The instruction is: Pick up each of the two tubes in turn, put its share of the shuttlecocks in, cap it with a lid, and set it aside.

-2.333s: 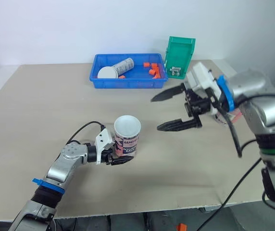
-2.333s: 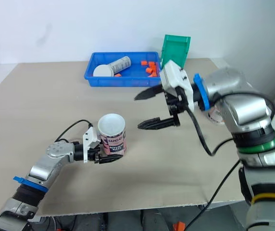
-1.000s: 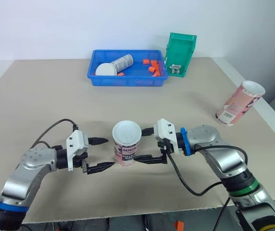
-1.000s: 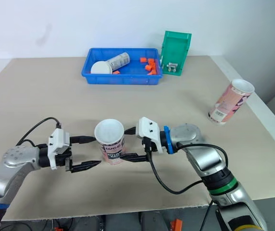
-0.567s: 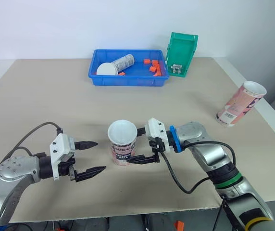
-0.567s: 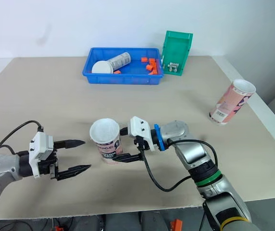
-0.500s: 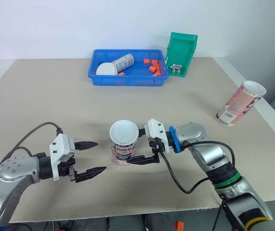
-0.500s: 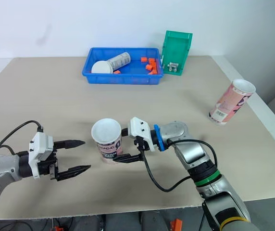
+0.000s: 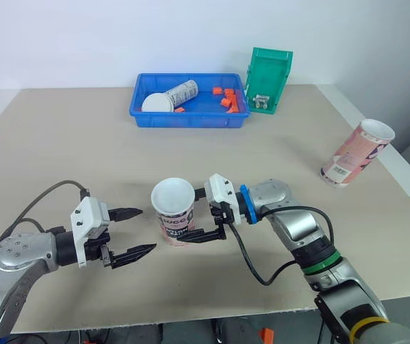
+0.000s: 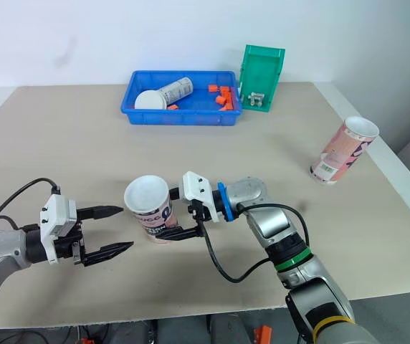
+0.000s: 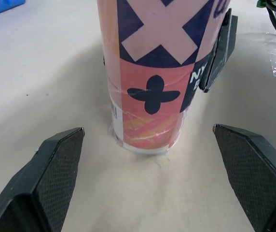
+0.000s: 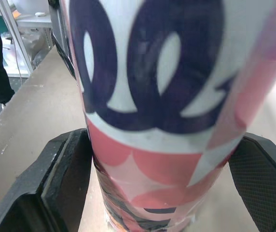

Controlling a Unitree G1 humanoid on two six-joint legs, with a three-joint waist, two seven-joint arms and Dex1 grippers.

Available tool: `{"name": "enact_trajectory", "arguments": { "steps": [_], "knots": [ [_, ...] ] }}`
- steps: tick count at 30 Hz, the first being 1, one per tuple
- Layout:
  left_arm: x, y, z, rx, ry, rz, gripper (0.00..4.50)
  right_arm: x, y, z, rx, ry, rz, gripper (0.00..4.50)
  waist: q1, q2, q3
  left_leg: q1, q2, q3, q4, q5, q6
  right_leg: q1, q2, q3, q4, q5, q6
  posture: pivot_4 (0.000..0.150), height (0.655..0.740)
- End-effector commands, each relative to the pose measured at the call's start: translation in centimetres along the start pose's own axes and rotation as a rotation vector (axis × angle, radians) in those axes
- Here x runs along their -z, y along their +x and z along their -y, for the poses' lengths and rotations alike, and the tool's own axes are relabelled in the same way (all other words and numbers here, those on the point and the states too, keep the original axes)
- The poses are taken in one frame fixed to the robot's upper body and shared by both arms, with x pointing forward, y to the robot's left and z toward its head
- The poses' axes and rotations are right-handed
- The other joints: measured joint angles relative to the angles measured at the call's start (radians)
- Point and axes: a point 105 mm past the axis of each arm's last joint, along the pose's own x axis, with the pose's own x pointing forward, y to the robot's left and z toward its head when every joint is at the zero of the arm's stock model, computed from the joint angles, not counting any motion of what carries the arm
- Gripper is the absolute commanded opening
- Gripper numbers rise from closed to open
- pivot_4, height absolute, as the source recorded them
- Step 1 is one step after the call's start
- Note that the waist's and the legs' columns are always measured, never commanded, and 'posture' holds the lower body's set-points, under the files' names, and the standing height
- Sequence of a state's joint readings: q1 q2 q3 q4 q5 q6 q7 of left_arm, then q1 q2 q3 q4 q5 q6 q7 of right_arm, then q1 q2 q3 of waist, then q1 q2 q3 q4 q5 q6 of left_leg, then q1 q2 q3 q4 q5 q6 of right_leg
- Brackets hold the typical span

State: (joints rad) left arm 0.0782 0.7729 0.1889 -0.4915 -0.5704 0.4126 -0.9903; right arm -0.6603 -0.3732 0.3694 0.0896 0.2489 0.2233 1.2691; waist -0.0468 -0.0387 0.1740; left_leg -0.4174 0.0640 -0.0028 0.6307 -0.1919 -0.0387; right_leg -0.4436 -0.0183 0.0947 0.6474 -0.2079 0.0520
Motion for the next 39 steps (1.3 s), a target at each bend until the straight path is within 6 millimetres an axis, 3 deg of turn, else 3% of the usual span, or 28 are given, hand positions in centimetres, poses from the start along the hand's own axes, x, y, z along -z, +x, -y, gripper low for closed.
{"name": "enact_trajectory", "arguments": {
  "steps": [1,4,7,10,11,15,19,23,28,35,38,39],
  "knots": [
    [-0.7,0.3,0.0,0.015,0.031,0.015,4.50,-0.8,-0.3,0.5,0.004,-0.037,0.006,3.56,0.000,0.000,0.000,0.000,0.000,0.000,0.000,0.000,0.000,0.000,0.000,0.000,0.000,0.000,0.000,0.150,0.7037],
    [-0.8,0.5,-0.1,0.023,0.032,0.023,4.50,-1.2,-1.0,0.9,0.034,-0.021,0.015,2.54,0.000,0.000,0.000,0.000,0.000,0.000,0.000,0.000,0.000,0.000,0.000,0.000,0.000,0.000,0.000,0.150,0.7037],
    [-1.2,1.1,-0.5,0.016,0.018,0.064,4.50,-1.7,-2.2,1.2,0.066,-0.004,0.029,2.54,0.000,0.000,0.000,0.000,0.000,0.000,0.001,0.000,0.000,0.000,0.000,0.000,0.000,0.000,0.000,0.150,0.7037],
    [-2.8,2.1,-2.0,-0.027,-0.022,0.165,4.50,-2.4,-4.3,2.0,0.150,0.016,0.058,2.54,0.006,0.001,0.001,-0.002,0.000,-0.001,0.003,0.000,0.000,0.001,0.000,0.000,0.001,0.000,0.001,0.150,0.7037],
    [-3.3,2.4,-2.5,-0.034,-0.027,0.188,4.50,-2.7,-5.4,2.5,0.204,0.028,0.071,2.54,0.006,0.001,0.001,-0.003,0.000,-0.002,0.005,0.000,0.000,0.001,0.000,-0.001,0.001,0.001,0.001,0.150,0.7037],
    [-4.8,4.1,-3.6,-0.006,-0.018,0.227,4.50,-2.6,-13.3,5.7,0.608,0.065,0.078,2.54,0.006,0.001,0.001,-0.004,-0.001,-0.002,0.007,0.000,0.000,0.001,0.000,0.000,0.001,0.002,0.003,0.150,0.7037],
    [-6.0,5.8,-3.6,0.035,-0.022,0.272,4.50,0.3,-19.6,6.2,0.929,0.128,-0.018,2.54,0.011,0.001,0.001,-0.005,-0.003,-0.003,0.007,0.000,0.000,0.002,0.000,0.002,0.000,0.001,0.004,0.150,0.7037],
    [-6.8,7.3,-3.4,0.076,-0.032,0.307,4.50,2.5,-23.7,6.3,1.172,0.223,-0.037,2.54,0.000,0.003,0.002,-0.005,-0.003,-0.003,0.006,-0.002,0.003,0.001,0.001,0.004,0.001,0.002,0.008,0.150,0.7037],
    [-6.7,7.7,-3.6,0.091,-0.029,0.306,4.50,4.3,-25.5,7.4,1.315,0.296,-0.022,2.54,-0.004,0.006,0.004,-0.004,-0.003,-0.003,0.006,-0.002,0.003,0.002,0.002,0.005,0.001,0.004,0.009,0.150,0.7037],
    [-6.6,7.7,-3.6,0.091,-0.029,0.307,4.50,6.2,-25.9,7.6,1.331,0.331,-0.085,2.54,-0.002,0.006,0.004,-0.005,-0.005,-0.003,0.007,-0.001,0.004,0.002,0.002,0.008,0.001,0.004,0.010,0.150,0.7037],
    [-6.5,7.6,-3.6,0.085,-0.030,0.304,4.50,7.1,-24.4,7.1,1.241,0.357,-0.107,3.42,-0.002,0.006,0.004,-0.005,-0.006,-0.003,0.007,-0.001,0.004,0.003,0.002,0.009,0.001,0.004,0.011,0.150,0.7037],
    [-6.5,7.6,-3.6,0.083,-0.031,0.304,4.50,7.3,-24.1,6.9,1.221,0.365,-0.111,3.95,-0.002,0.006,0.004,-0.005,-0.006,-0.003,0.007,-0.001,0.004,0.003,0.002,0.009,0.001,0.004,0.011,0.150,0.7037]
  ]
}}
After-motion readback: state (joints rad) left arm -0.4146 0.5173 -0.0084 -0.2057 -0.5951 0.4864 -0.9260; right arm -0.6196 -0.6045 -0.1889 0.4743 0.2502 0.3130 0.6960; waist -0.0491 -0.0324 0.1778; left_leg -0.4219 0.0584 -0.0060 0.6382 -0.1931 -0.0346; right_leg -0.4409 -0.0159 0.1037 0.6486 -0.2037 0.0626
